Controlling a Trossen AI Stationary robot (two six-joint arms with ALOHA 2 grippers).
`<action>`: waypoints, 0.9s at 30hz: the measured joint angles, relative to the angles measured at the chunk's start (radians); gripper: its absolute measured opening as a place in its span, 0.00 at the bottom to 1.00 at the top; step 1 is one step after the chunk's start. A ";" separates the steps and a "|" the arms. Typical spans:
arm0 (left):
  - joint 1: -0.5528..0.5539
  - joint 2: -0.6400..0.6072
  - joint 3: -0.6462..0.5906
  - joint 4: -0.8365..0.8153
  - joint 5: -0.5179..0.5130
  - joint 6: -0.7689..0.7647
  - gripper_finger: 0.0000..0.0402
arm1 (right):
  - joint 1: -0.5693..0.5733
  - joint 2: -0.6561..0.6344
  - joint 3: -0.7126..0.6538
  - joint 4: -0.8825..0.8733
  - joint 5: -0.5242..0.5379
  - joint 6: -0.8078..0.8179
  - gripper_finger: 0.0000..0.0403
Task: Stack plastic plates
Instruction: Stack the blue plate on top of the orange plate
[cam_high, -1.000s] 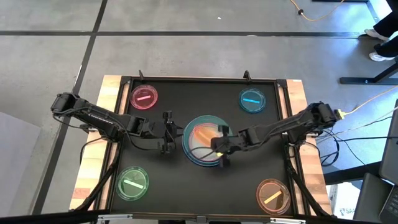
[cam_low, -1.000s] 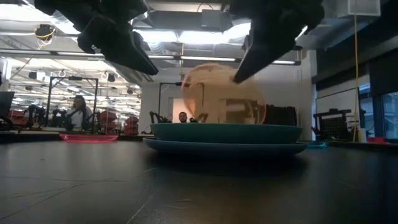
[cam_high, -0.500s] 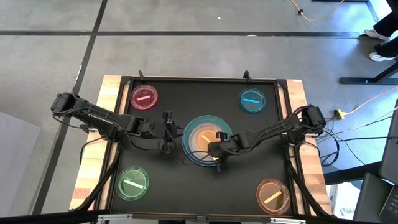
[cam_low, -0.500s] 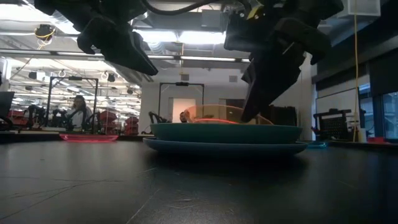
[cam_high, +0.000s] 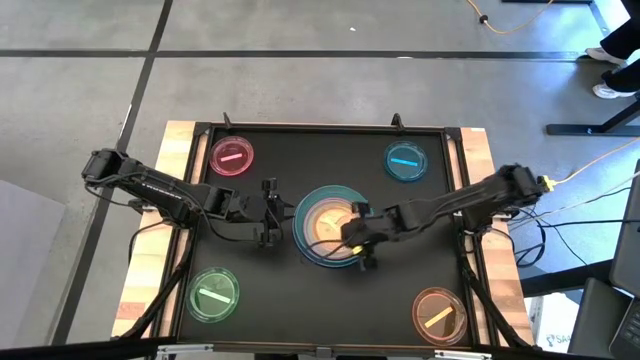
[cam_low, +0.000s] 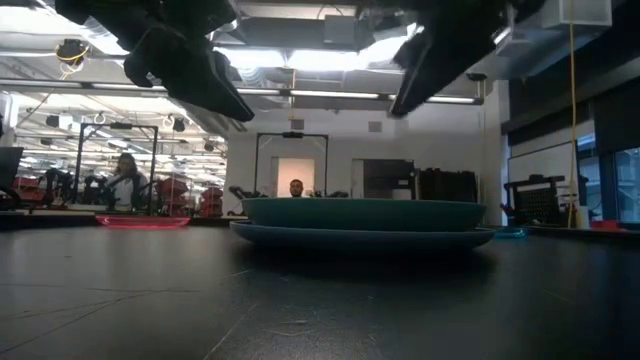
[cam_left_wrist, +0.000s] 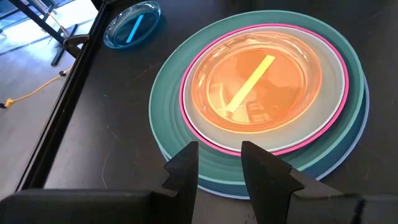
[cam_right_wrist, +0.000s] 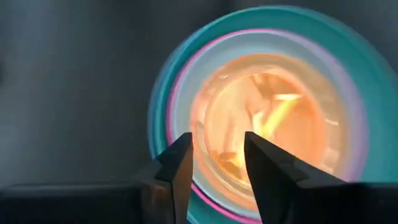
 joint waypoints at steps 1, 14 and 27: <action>0.000 0.000 0.000 0.000 0.000 0.000 0.29 | 0.000 -0.034 -0.013 -0.012 0.025 -0.003 0.34; 0.000 0.000 0.000 0.001 0.000 0.000 0.29 | -0.166 -0.393 -0.405 -0.012 0.346 0.050 0.34; 0.000 0.000 0.000 0.011 -0.001 0.000 0.29 | -0.594 -0.358 -0.631 0.213 0.232 -0.040 0.34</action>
